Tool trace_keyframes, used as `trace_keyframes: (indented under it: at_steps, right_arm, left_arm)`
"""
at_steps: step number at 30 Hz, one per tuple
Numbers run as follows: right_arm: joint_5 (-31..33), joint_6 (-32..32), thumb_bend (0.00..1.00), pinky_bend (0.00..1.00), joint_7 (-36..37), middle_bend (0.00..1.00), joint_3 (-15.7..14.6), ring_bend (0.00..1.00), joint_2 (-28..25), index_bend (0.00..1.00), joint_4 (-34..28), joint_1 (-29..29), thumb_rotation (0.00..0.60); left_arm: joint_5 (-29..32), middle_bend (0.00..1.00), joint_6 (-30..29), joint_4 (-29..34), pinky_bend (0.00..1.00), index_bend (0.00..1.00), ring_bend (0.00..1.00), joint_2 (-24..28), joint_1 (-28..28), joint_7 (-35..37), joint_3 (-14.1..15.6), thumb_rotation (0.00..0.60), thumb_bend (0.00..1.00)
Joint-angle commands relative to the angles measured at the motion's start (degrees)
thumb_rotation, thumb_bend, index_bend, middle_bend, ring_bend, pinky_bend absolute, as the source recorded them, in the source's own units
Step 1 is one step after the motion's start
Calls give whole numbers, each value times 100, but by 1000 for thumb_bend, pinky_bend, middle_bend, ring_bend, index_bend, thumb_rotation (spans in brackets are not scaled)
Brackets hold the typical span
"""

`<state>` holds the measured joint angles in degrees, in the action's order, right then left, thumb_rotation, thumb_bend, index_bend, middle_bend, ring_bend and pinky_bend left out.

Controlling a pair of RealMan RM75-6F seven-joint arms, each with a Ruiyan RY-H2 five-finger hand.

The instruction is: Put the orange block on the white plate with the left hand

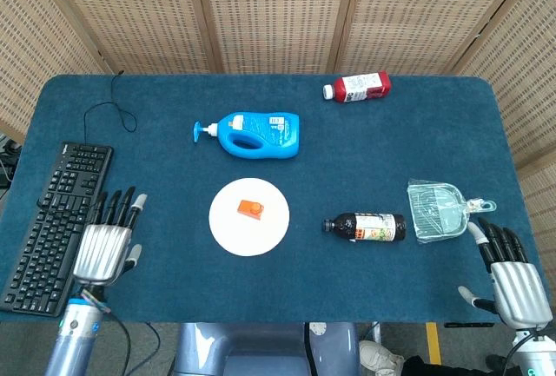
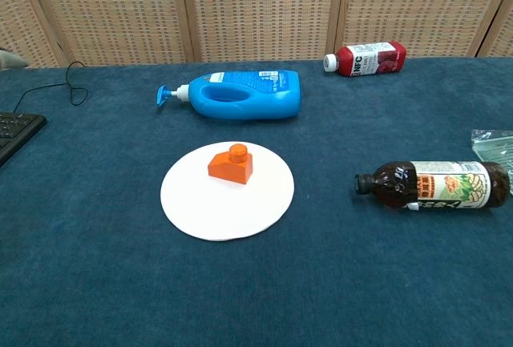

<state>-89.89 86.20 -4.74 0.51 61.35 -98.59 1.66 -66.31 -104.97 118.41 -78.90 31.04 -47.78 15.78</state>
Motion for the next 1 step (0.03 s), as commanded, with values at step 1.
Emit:
trace_keyframes:
  at_steps: [1]
  right_arm:
    - [4,22,0,0,-23,0,12,0,10,1,-10,-8,600]
  left_arm:
    - [-244,0,-225,-148,0,0,0,181,-442,323,278,600,332]
